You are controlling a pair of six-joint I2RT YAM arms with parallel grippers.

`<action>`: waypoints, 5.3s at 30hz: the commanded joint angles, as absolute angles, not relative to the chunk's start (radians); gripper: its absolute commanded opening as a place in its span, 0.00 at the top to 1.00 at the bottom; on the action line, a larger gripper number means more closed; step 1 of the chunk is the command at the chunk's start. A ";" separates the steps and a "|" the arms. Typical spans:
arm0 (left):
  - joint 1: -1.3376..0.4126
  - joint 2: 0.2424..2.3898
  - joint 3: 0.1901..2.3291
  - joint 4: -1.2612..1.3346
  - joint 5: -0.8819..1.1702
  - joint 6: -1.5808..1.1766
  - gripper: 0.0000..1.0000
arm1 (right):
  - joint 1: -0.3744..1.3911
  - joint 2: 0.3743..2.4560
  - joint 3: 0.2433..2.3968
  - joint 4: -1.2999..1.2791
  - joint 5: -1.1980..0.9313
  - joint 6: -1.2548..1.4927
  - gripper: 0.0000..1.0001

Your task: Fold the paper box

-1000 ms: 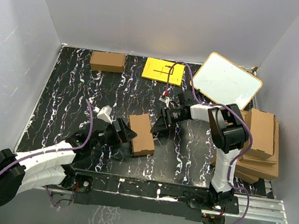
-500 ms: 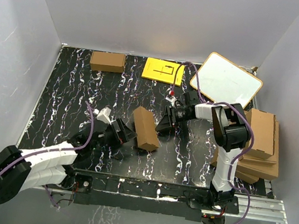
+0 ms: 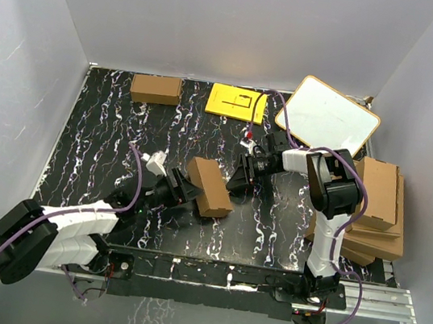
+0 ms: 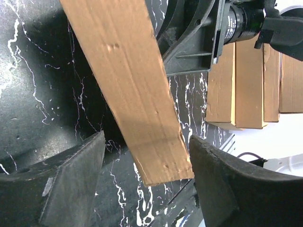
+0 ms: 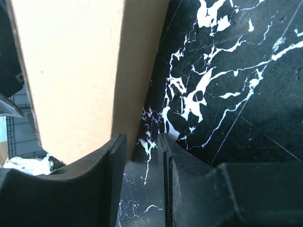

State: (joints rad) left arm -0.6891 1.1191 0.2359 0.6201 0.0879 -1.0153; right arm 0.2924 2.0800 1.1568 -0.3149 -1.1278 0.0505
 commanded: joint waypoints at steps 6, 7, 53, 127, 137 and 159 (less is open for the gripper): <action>-0.684 1.178 0.344 0.607 0.106 -0.963 0.32 | 0.284 2.045 1.191 -0.369 -1.026 -0.032 0.62; -0.684 1.176 0.347 0.597 0.101 -0.961 0.32 | 0.283 2.032 1.193 -0.369 -1.035 -0.039 0.62; -0.671 1.216 0.283 0.633 0.070 -0.983 0.80 | 0.265 2.046 1.218 -0.415 -0.957 -0.071 0.70; -0.713 1.025 0.522 0.203 0.017 -0.794 0.60 | 0.330 1.754 1.169 -0.568 -0.911 -0.476 0.64; -0.697 0.732 0.670 0.017 -0.045 -0.618 0.06 | 0.228 1.411 1.342 -0.614 -0.783 -0.605 0.31; -0.680 1.165 1.695 -0.493 -0.063 -0.338 0.03 | -0.081 1.275 1.965 -0.582 -0.709 0.195 0.00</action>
